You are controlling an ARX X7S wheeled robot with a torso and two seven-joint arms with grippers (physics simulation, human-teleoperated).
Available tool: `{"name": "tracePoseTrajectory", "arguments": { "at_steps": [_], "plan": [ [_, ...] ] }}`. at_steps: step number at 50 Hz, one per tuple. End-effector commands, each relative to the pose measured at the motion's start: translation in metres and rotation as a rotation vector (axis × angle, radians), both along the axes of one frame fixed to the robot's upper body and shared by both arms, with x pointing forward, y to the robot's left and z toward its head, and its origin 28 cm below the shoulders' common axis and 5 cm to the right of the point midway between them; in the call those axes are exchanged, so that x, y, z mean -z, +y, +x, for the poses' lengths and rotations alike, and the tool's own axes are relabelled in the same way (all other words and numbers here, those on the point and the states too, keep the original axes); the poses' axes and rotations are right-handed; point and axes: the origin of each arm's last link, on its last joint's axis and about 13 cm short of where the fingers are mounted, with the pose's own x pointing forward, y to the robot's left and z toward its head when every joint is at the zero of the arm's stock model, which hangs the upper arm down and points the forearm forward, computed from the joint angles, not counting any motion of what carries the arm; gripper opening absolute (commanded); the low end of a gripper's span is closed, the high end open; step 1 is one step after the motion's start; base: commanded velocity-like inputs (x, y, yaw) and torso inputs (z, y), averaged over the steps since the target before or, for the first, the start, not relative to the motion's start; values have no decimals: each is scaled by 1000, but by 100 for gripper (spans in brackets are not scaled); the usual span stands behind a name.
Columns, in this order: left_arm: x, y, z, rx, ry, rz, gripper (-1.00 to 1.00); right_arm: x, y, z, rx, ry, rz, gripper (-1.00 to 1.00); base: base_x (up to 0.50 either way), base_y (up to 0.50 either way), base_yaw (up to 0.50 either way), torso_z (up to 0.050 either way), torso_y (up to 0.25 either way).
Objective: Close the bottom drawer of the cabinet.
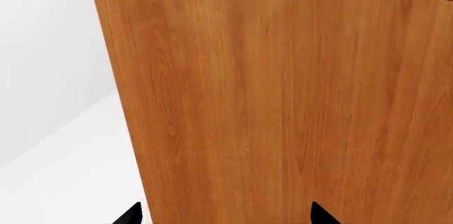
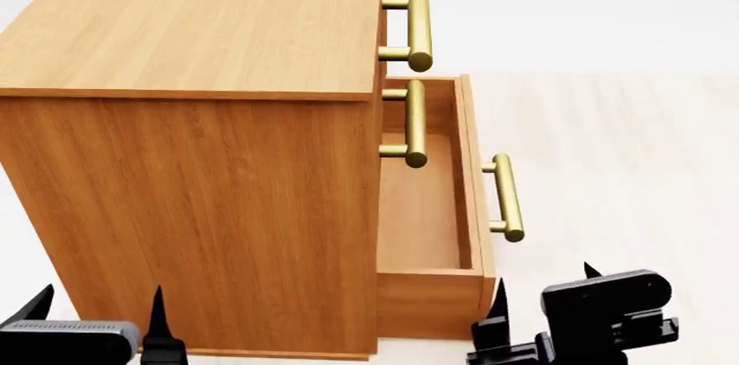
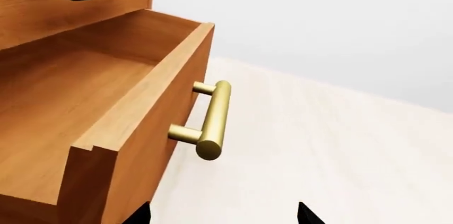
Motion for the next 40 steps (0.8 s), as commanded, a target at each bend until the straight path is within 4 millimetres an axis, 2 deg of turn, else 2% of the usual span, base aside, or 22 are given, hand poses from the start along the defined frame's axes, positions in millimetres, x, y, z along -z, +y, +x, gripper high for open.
{"name": "tracePoseTrajectory", "arguments": {
  "at_steps": [1,20,34,40],
  "plan": [
    [-1,0,0,9,-12,-22,100,0,19,0,-98,0,-21,100,0,0,0,0,0],
    [0,0,1,9,-11,-21,100,-13,42,1,-213,-14,-128,100,0,0,0,0,0],
    [-1,0,0,8,-10,-19,100,-26,49,2,-255,-32,-188,100,0,0,0,0,0],
    [0,0,0,8,-9,-21,100,-23,52,4,-265,-29,-197,100,0,0,0,0,0]
  ]
}}
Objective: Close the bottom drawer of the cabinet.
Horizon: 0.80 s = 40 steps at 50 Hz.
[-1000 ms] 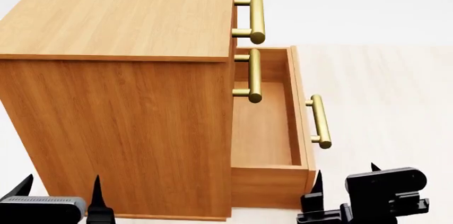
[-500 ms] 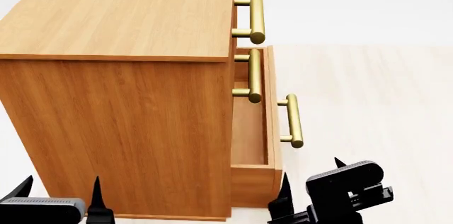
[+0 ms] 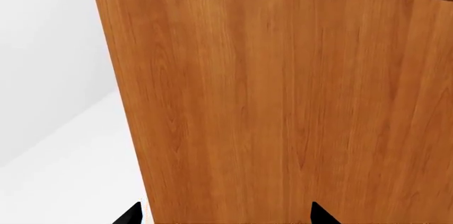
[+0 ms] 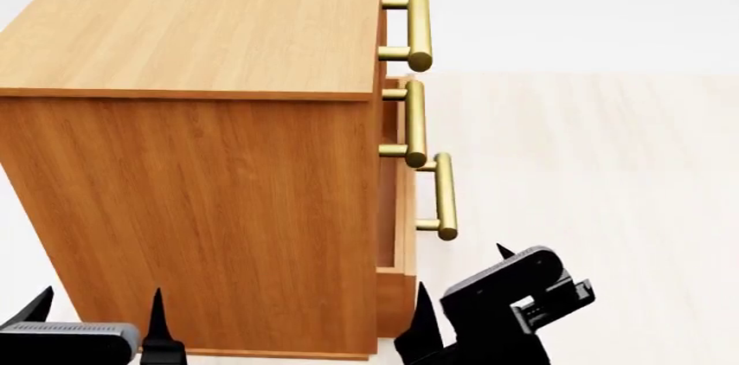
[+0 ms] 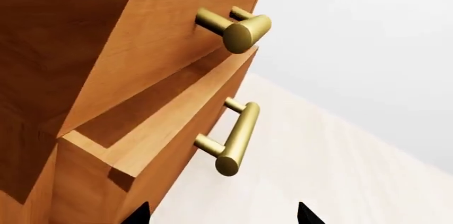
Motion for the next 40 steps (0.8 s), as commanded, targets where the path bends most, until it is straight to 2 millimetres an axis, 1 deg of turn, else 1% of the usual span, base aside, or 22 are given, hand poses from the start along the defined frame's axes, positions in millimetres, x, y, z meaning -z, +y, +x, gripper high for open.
{"name": "tracePoseTrajectory", "arguments": {
  "at_steps": [1,5,16,18,20,22,27,29,35,40],
  "plan": [
    [-1,0,0,9,-13,-21,100,-4,13,2,-61,-6,-21,100,0,0,0,0,0],
    [-1,1,0,7,-13,-22,100,-2,16,4,-72,-3,-29,100,0,0,0,0,0],
    [-1,0,0,8,-13,-20,100,-4,23,4,-128,-4,-78,100,0,0,0,0,0],
    [0,0,0,8,-12,-20,100,-5,24,4,-147,6,-62,100,0,0,0,0,0],
    [0,0,0,8,-11,-21,100,-7,25,3,-170,25,-15,100,0,0,0,0,0],
    [0,1,0,7,-10,-19,100,-9,27,2,-224,82,56,100,0,0,0,0,0],
    [1,1,0,5,-9,-18,100,-7,28,3,-273,126,93,100,0,0,0,0,0],
    [1,1,0,5,-8,-17,100,-10,28,2,-288,135,129,100,0,0,0,0,0],
    [1,0,0,7,-8,-17,100,-14,25,3,-292,102,126,100,0,0,0,0,2],
    [1,0,0,7,-7,-17,100,-15,23,3,-297,109,134,100,0,0,0,0,0]
  ]
}}
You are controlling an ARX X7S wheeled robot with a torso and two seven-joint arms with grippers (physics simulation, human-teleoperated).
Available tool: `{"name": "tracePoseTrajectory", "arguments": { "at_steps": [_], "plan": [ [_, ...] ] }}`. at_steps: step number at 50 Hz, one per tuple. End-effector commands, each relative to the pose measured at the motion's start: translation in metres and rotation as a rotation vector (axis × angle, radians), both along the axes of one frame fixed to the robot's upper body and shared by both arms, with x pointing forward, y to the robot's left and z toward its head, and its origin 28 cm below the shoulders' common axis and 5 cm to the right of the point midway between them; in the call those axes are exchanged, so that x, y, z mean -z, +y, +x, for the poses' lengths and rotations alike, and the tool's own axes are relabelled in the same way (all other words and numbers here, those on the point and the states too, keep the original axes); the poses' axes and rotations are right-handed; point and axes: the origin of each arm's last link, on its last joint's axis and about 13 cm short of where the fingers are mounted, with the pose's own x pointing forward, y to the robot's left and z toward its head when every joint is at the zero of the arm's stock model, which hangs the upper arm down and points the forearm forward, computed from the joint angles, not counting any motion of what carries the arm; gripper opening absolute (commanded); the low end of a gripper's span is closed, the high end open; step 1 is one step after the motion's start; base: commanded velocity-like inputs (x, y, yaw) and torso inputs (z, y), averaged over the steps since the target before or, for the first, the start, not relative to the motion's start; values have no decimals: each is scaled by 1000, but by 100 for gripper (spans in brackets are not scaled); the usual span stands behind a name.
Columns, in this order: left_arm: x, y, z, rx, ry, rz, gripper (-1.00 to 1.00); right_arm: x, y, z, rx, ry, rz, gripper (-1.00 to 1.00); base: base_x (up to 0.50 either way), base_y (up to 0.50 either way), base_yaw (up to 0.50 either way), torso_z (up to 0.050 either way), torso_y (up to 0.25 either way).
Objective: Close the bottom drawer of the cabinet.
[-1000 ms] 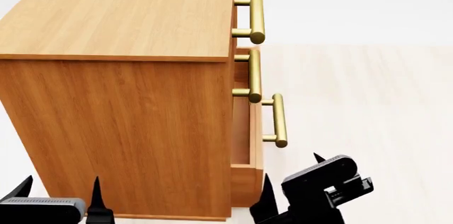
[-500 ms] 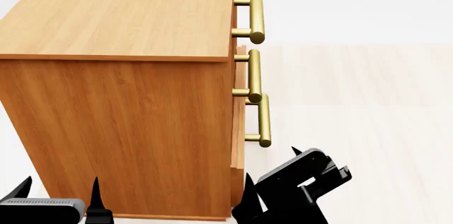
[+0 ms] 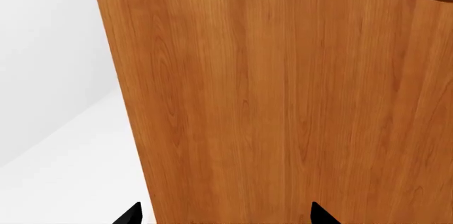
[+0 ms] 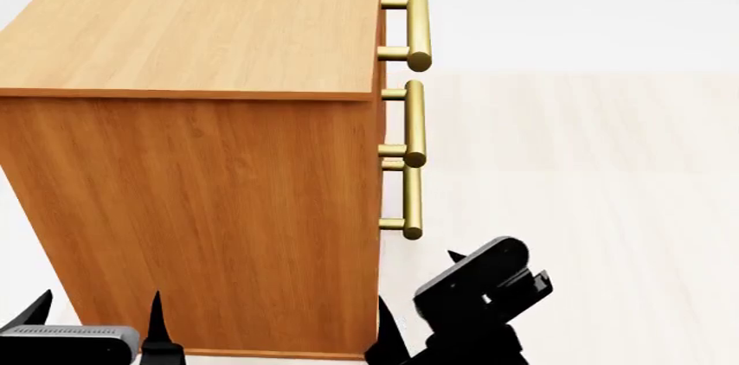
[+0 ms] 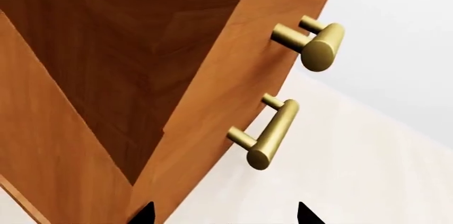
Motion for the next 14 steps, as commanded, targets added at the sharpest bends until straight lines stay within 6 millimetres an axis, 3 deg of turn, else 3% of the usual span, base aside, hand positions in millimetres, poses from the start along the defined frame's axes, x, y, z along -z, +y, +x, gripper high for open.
{"name": "tracePoseTrajectory", "arguments": {
  "at_steps": [1,9,14],
  "plan": [
    [-2,-1,0,12,-13,-20,100,-6,14,0,-115,24,97,100,0,0,0,0,0],
    [-2,0,1,11,-15,-21,100,-7,14,0,-99,13,93,100,0,0,0,0,1],
    [-9,1,2,8,-36,-28,100,-16,13,-2,-22,-81,99,100,0,0,0,0,0]
  ]
}}
